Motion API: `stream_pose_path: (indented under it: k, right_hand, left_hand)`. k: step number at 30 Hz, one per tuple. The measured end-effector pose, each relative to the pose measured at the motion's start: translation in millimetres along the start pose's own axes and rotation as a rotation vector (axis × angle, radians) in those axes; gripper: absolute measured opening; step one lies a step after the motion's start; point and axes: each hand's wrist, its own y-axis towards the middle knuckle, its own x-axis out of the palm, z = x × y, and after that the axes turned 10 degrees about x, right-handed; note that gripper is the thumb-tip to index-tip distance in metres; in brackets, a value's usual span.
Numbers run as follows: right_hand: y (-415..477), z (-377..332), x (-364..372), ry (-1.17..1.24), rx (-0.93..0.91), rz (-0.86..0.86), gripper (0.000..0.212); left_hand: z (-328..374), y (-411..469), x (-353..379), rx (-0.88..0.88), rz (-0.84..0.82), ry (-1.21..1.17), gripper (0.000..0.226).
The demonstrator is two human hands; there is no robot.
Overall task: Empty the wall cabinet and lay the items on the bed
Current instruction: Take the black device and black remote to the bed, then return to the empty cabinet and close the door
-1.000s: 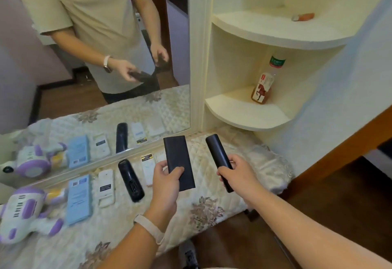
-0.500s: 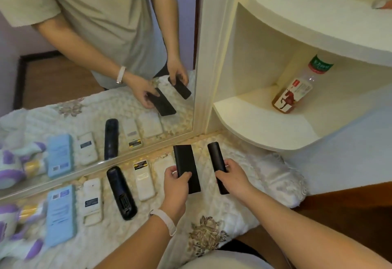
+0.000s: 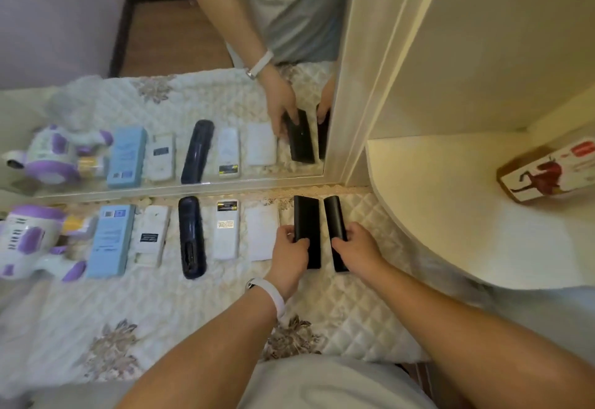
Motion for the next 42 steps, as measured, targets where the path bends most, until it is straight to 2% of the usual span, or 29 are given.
stream_pose_path:
  k: [5, 8, 12, 16, 19, 25, 32, 35, 42]
  right_hand:
    - [18.1, 3.5, -7.7, -0.080, -0.022, -0.052, 0.035]
    - [21.3, 3.1, -14.1, -0.118, -0.075, -0.008, 0.046]
    - [16.4, 3.8, -19.7, -0.293, -0.184, 0.087, 0.045]
    - [0.8, 0.3, -13.5, -0.382, -0.298, 0.086, 0.045]
    - [-19.1, -5.9, 0.4, -0.481, -0.420, 0.069, 0.045]
    - [-79.8, -24.6, 52.5, -0.683, -0.719, -0.079, 0.041]
    - [-189.0, -23.4, 137.2, -0.913, -1.183, -0.171, 0.042]
    - [-247.6, -7.0, 174.2, -0.997, -1.362, -0.193, 0.042]
    - [-385.7, 56.7, 257.5, -1.099, -1.734, -0.330, 0.045]
  left_hand:
    - [-2.0, -1.5, 5.0, 0.038, 0.025, 0.080, 0.024]
    - [-0.8, -7.1, 1.6, 0.097, 0.016, 0.160, 0.032]
    - [1.7, -23.4, -10.7, 0.144, -0.003, 0.253, 0.033]
    - [-1.1, -44.0, -34.1, 0.213, 0.037, 0.425, 0.047]
    - [-7.0, -66.8, -56.7, 0.304, 0.099, 0.494, 0.045]
    - [-37.2, -130.7, -129.3, 0.438, 0.266, 0.692, 0.044]
    - [-101.0, -250.5, -214.3, 0.364, 0.551, 0.862, 0.049]
    - [-137.5, -314.8, -243.5, 0.350, 0.678, 0.888, 0.048]
    - [-239.9, -454.1, -294.3, 0.162, 0.889, 0.903, 0.051]
